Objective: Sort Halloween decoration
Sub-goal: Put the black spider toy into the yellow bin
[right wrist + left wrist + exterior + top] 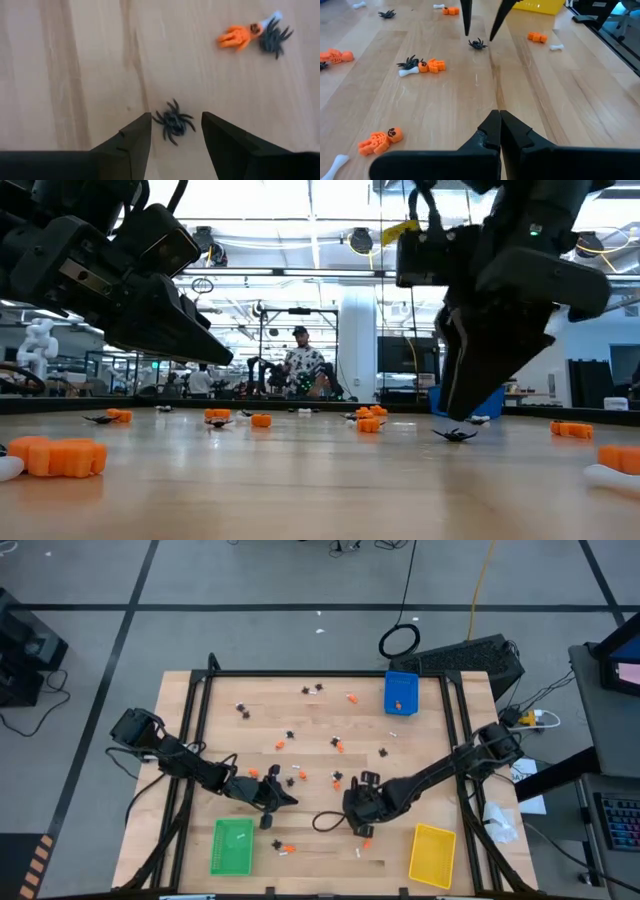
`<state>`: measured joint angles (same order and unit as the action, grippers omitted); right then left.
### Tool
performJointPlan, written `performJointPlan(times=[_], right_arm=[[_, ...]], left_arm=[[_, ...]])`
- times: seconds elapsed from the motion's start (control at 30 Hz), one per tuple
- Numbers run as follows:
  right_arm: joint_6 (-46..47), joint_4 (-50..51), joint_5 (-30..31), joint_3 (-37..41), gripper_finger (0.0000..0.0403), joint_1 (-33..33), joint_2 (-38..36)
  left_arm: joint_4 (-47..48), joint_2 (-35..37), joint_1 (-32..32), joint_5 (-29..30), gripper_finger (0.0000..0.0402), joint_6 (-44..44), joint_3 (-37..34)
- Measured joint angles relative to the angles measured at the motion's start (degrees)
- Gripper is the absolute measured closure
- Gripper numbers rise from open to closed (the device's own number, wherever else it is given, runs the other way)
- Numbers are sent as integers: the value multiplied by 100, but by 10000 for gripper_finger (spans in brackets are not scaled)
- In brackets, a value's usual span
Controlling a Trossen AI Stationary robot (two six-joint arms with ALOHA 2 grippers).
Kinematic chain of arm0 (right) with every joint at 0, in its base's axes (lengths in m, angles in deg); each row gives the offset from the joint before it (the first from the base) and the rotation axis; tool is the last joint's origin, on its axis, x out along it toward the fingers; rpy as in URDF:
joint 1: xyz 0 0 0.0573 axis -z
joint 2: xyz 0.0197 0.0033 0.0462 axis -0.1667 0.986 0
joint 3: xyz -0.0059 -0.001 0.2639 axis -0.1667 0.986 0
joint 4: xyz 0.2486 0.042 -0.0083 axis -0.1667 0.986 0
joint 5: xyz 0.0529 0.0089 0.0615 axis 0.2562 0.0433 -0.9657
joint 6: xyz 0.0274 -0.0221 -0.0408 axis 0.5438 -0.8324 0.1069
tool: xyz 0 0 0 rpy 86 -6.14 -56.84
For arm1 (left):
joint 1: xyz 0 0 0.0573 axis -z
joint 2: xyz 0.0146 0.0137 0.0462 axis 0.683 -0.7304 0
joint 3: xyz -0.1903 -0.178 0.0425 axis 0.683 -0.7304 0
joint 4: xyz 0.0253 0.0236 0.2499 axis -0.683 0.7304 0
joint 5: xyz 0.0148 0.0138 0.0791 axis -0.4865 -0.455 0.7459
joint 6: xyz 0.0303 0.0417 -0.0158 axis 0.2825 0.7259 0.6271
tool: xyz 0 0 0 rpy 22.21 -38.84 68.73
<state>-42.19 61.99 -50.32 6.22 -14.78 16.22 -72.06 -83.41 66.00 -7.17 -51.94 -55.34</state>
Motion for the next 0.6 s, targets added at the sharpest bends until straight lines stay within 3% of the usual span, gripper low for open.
performJointPlan(times=[0.27, 0.6], right_arm=[[-405, -49, 433, -9, 234, -215, 103], [-516, -151, 532, -34, 243, -243, 574]], left_arm=[[17, 0, 0, 0, 401, 18, -1], [63, 0, 0, 2, 401, -9, -4]])
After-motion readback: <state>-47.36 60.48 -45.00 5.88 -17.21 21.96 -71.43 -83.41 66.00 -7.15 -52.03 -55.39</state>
